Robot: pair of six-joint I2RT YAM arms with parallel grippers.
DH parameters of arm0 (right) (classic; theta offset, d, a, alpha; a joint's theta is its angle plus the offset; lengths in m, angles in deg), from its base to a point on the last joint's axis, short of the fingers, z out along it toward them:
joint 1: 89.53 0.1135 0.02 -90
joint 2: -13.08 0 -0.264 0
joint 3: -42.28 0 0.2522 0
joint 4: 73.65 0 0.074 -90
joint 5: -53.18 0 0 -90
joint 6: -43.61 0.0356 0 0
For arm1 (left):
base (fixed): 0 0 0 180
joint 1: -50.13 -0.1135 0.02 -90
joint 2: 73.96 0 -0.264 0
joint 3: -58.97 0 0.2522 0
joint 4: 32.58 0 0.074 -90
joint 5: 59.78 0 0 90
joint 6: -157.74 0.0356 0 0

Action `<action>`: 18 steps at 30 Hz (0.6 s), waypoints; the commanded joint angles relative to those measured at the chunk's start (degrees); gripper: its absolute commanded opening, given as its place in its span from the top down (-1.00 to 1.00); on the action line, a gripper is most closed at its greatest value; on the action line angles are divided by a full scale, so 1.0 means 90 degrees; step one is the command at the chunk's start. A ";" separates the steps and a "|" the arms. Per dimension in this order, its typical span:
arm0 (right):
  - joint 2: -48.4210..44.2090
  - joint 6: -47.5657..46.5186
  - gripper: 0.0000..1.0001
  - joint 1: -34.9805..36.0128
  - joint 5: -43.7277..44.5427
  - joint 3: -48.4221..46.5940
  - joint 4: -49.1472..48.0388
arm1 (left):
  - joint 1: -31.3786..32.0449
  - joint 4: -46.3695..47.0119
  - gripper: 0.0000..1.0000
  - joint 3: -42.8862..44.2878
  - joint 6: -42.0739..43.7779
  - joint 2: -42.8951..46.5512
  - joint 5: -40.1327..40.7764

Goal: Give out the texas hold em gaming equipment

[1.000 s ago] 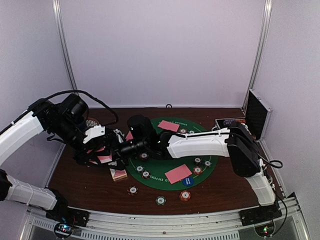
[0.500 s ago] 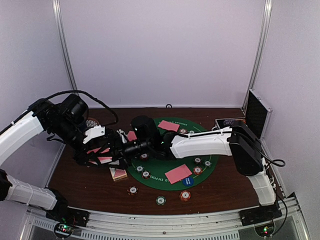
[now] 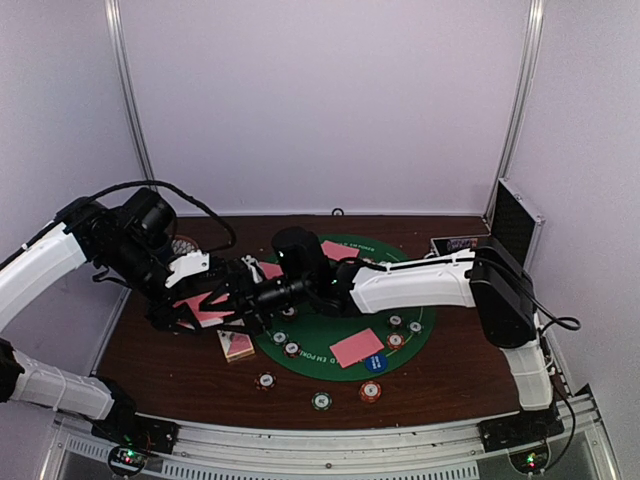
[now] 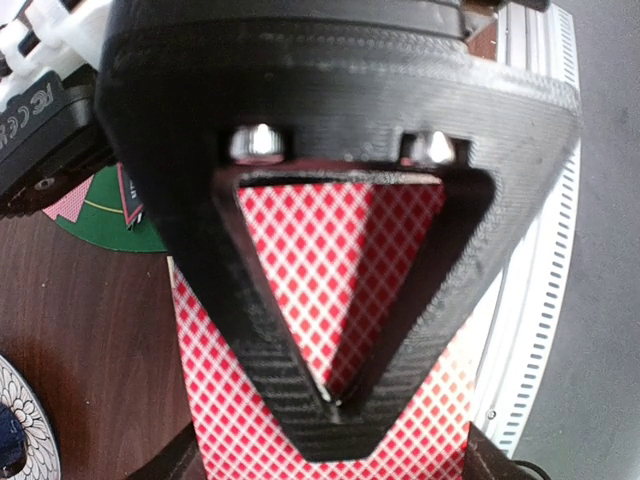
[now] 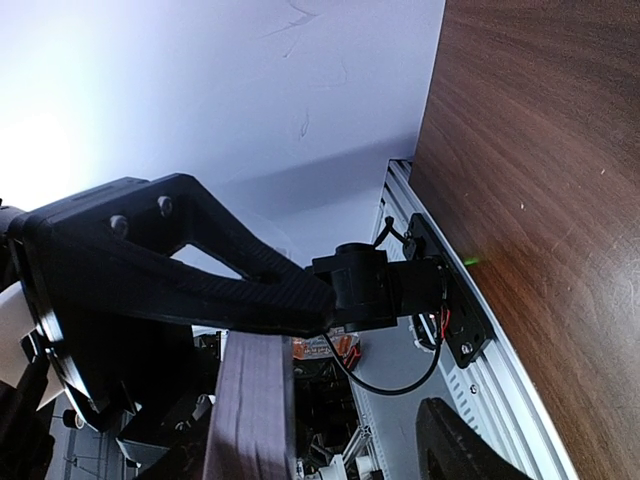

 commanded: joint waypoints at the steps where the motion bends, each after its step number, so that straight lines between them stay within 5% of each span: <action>1: -0.0298 -0.0087 -0.28 -0.0078 -0.0028 0.0083 0.0191 | -0.0033 0.0078 1.00 0.0065 -0.0047 0.0141 -0.0139; 10: -0.0570 -0.0303 -0.40 -0.0086 -0.0146 -0.0052 0.0467 | -0.0033 0.0074 1.00 0.0047 -0.0047 0.0136 -0.0131; 18: -0.0975 -0.0481 -0.25 -0.0161 -0.0142 0.0238 0.0680 | -0.0033 0.0074 1.00 0.0006 -0.0044 0.0179 -0.0101</action>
